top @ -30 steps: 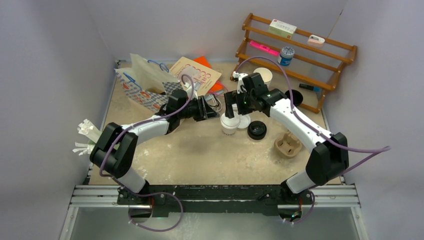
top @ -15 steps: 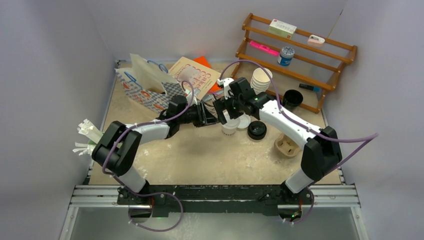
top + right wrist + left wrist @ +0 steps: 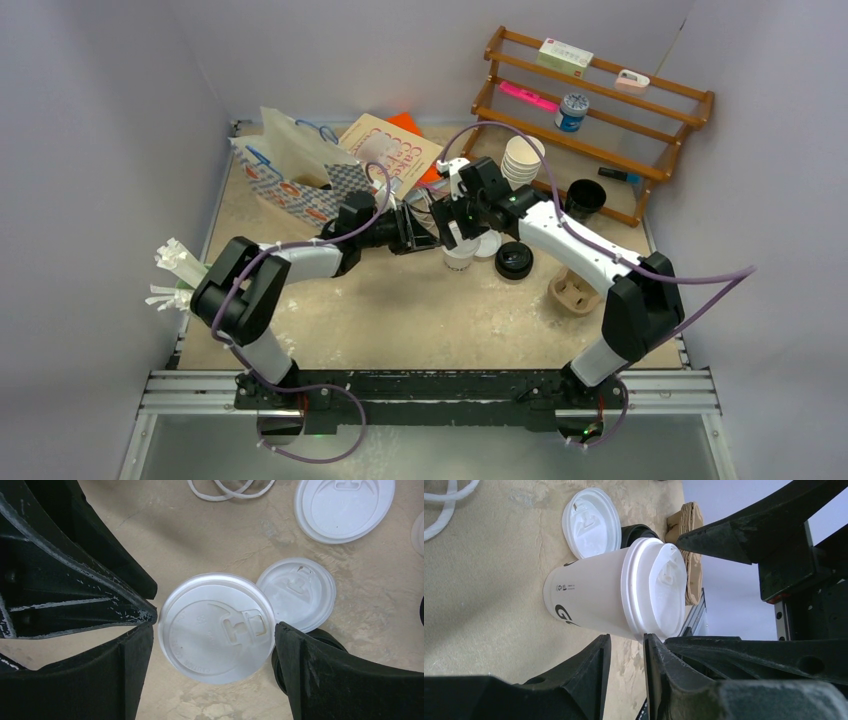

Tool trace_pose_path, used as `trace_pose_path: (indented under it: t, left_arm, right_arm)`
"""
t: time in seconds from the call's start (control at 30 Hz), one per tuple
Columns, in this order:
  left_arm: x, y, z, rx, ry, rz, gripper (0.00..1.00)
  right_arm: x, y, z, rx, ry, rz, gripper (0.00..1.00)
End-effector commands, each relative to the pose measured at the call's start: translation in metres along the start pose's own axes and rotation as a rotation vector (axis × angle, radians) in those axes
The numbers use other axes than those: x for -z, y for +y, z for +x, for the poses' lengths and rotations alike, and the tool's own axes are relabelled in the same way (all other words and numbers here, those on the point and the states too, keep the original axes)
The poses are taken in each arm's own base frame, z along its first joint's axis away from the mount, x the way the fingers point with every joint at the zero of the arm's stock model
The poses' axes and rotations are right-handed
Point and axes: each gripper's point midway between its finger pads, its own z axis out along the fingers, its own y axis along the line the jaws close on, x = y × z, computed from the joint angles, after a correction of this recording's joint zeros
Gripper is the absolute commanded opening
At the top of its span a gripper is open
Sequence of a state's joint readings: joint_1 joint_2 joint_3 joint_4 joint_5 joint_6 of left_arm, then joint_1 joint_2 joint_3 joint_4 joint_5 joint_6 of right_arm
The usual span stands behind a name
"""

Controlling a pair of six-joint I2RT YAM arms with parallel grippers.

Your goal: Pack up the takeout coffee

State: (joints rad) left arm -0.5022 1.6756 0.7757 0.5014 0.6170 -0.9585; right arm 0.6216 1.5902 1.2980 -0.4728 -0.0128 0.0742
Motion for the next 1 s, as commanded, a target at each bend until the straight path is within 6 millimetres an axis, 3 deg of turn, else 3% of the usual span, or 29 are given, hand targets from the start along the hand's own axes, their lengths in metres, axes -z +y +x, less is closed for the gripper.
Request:
trace_pose_path:
  t: [0.0, 0.53, 0.97]
  left_arm:
    - [-0.003, -0.011, -0.009, -0.026, -0.016, 0.053, 0.32]
    - [-0.005, -0.009, -0.008, -0.025, -0.013, 0.051, 0.32]
    - [-0.008, 0.001, -0.004, -0.046, 0.019, -0.001, 0.31]
  right_arm:
    - [0.002, -0.003, 0.009, 0.001, 0.021, 0.016, 0.91]
    - [-0.004, -0.003, 0.019, -0.003, 0.066, 0.02, 0.79]
    - [-0.012, 0.0, 0.034, 0.028, 0.123, 0.062, 0.77]
